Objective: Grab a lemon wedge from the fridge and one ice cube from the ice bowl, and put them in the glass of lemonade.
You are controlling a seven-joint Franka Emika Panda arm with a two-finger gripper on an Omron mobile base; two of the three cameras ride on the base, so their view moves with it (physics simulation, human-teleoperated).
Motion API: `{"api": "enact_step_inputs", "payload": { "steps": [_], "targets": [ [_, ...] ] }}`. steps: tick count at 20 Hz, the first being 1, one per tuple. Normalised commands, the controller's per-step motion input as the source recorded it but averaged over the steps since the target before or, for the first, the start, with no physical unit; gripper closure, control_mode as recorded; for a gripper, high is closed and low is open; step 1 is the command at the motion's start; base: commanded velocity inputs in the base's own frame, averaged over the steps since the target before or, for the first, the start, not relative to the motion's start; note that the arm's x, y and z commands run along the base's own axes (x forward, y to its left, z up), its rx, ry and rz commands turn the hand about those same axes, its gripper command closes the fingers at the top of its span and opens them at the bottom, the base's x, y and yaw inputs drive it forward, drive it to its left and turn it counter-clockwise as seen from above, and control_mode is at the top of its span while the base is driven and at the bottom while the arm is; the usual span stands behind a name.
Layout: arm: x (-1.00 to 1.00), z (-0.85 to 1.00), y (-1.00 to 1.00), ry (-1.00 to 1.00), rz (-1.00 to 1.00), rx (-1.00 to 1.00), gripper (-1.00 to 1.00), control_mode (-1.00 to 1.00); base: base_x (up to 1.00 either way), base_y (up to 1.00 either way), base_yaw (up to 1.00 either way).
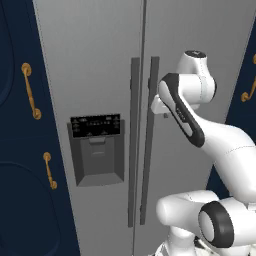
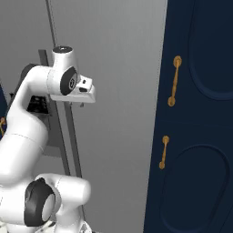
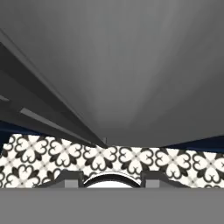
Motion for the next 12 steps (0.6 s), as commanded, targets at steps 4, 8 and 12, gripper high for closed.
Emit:
{"api": "enact_step_inputs", "payload": {
  "steps": [4, 8, 12],
  "targets": [
    [-0.66, -0.04, 0.12, -0.07, 0.0, 0.0, -1.0, -1.0, 0.0, 0.0, 0.0],
    [-1.0, -0.03, 0.09, -0.1, 0.0, 0.01, -1.0, -1.0, 0.0, 0.0, 0.0],
    [-0.72, -0.03, 0.0, -0.02, 0.0, 0.02, -1.0, -1.0, 0.0, 0.0, 0.0]
  ]
}}
